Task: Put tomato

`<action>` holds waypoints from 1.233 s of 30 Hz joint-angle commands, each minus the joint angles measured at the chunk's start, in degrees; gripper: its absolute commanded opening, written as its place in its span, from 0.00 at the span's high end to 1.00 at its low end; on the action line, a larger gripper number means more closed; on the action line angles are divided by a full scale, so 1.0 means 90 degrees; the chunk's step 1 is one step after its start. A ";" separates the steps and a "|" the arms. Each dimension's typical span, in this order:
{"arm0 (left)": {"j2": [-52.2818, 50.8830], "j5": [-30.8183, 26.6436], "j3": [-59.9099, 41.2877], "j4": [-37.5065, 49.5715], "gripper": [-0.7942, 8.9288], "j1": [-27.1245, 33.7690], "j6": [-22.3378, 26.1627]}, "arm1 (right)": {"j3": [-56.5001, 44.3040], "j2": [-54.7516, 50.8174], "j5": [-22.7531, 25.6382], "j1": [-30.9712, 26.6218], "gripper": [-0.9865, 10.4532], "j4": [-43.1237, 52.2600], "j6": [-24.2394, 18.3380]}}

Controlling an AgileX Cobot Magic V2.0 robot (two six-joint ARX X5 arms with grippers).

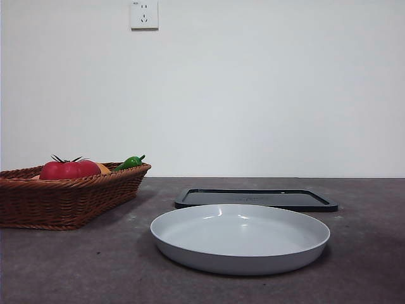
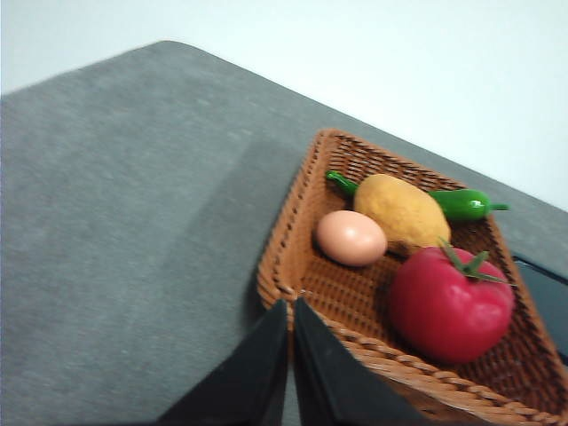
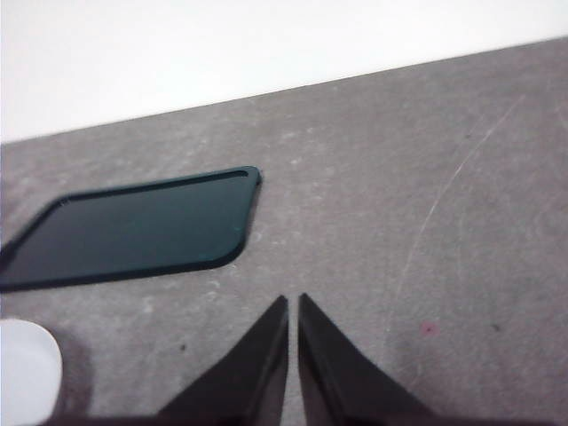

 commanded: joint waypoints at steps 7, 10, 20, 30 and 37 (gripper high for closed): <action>0.0061 0.0364 0.0447 -0.0117 0.91 0.0015 -0.0619 | 0.0590 -0.0010 -0.0260 -0.0002 0.91 0.0012 0.0670; 0.0243 0.0670 0.0743 -0.0304 0.91 0.0015 -0.0634 | 0.0903 0.0078 -0.0330 -0.0002 0.91 -0.0092 0.0673; 0.1603 0.1931 0.2310 -0.1324 0.91 0.0015 0.0143 | 0.2392 0.1035 -0.1229 0.0000 0.91 -0.1137 0.0325; 0.3308 0.2662 0.4206 -0.2793 0.91 -0.0075 0.1559 | 0.4303 0.2844 -0.2193 0.0070 0.91 -0.2761 -0.0549; 0.4133 0.2914 0.5192 -0.3893 0.91 -0.0568 0.2123 | 0.5620 0.4080 -0.2499 0.0576 0.91 -0.3973 -0.0971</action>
